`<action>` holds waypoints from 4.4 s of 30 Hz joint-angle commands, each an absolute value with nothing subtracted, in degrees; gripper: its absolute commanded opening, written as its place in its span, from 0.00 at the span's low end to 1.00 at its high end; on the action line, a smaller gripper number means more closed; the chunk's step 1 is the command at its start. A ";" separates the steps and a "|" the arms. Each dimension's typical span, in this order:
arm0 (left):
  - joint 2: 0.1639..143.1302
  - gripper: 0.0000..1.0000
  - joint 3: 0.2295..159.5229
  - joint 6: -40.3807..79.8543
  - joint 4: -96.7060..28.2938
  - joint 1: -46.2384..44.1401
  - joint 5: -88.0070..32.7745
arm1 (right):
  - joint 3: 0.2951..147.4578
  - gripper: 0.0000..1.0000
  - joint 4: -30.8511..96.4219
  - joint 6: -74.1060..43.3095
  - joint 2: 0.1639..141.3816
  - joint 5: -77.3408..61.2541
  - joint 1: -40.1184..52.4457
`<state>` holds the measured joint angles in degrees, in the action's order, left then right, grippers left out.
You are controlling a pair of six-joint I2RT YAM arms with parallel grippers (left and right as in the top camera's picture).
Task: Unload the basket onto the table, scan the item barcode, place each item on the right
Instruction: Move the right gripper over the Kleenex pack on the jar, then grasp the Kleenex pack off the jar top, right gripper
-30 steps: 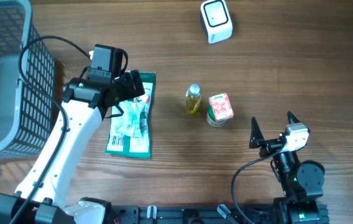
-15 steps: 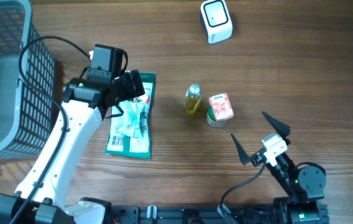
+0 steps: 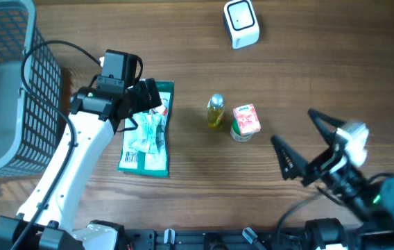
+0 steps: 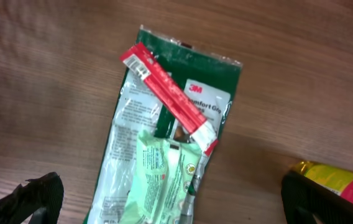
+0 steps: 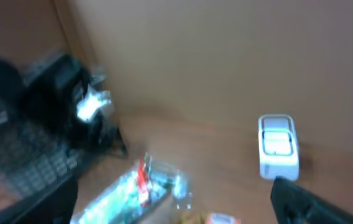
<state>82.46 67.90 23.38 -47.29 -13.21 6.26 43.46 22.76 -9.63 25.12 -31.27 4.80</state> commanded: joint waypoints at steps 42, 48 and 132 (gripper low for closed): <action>82.28 1.00 68.69 22.74 -47.40 -12.99 7.16 | 77.25 0.88 53.91 -13.63 85.14 -3.14 30.15; 82.28 1.00 68.69 22.74 -47.40 -12.99 7.16 | 77.23 0.70 53.25 -15.16 91.59 -2.79 30.15; 82.28 1.00 68.69 22.74 -47.40 -12.99 7.16 | 71.37 0.04 58.65 -16.45 81.36 -17.21 21.67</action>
<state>82.46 67.90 23.22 -47.57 -13.21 6.39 69.97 56.66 -16.64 83.35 -8.95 21.69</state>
